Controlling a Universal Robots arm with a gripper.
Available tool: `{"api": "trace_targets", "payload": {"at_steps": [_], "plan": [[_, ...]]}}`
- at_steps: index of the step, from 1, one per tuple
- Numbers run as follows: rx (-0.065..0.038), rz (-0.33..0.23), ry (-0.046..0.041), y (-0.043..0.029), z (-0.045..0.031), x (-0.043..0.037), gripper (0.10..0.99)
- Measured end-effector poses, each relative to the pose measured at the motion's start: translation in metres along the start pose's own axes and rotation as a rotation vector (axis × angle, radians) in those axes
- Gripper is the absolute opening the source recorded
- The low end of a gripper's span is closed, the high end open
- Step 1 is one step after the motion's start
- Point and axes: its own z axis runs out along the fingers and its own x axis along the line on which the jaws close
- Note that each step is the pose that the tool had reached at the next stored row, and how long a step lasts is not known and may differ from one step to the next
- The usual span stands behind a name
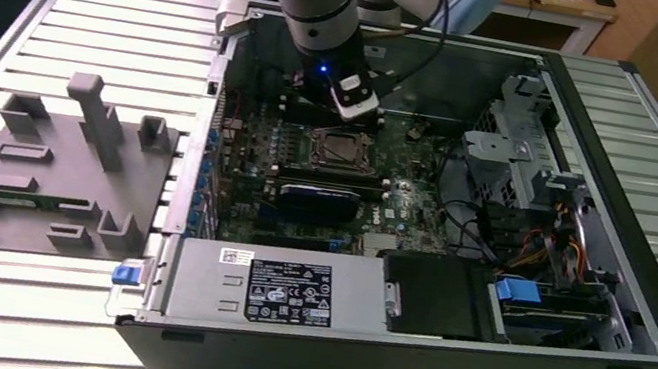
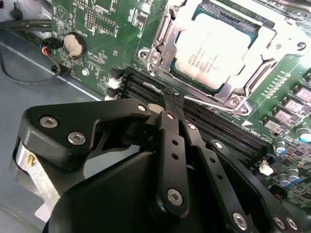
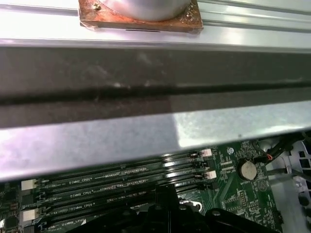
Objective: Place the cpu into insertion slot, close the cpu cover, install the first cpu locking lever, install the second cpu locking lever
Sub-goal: 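Install the first cpu locking lever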
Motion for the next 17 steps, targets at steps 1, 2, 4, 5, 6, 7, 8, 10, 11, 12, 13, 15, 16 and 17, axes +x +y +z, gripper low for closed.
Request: {"api": "trace_targets", "payload": {"at_steps": [1, 2, 4, 5, 6, 7, 8, 10, 11, 12, 13, 15, 16, 17], "plan": [[0.002, 0.005, -0.0017, -0.0001, 0.0003, 0.0001, 0.102], [0.005, 0.012, -0.0035, -0.0002, 0.0006, 0.0002, 0.102], [0.008, 0.021, -0.0066, -0.0004, 0.0014, 0.0005, 0.102], [0.009, 0.025, -0.0077, -0.0005, 0.0018, 0.0006, 0.102], [0.01, 0.029, -0.0089, -0.0006, 0.0021, 0.0007, 0.102], [0.012, 0.033, -0.0103, -0.0007, 0.0026, 0.0008, 0.102], [0.013, 0.037, -0.0114, -0.0008, 0.0029, 0.0009, 0.102], [0.016, 0.045, -0.0139, -0.001, 0.0037, 0.0012, 0.102], [0.017, 0.049, -0.015, -0.0011, 0.0041, 0.0013, 0.102], [0.018, 0.052, -0.0161, -0.0012, 0.0045, 0.0015, 0.102], [0.02, 0.059, -0.0179, -0.0014, 0.0053, 0.0017, 0.102], [0.023, 0.069, -0.0209, -0.0018, 0.0067, 0.0022, 0.102], [0.024, 0.071, -0.0214, -0.0019, 0.0071, 0.0023, 0.102], [0.024, 0.072, -0.0218, -0.0019, 0.0074, 0.0024, 0.102]]}}
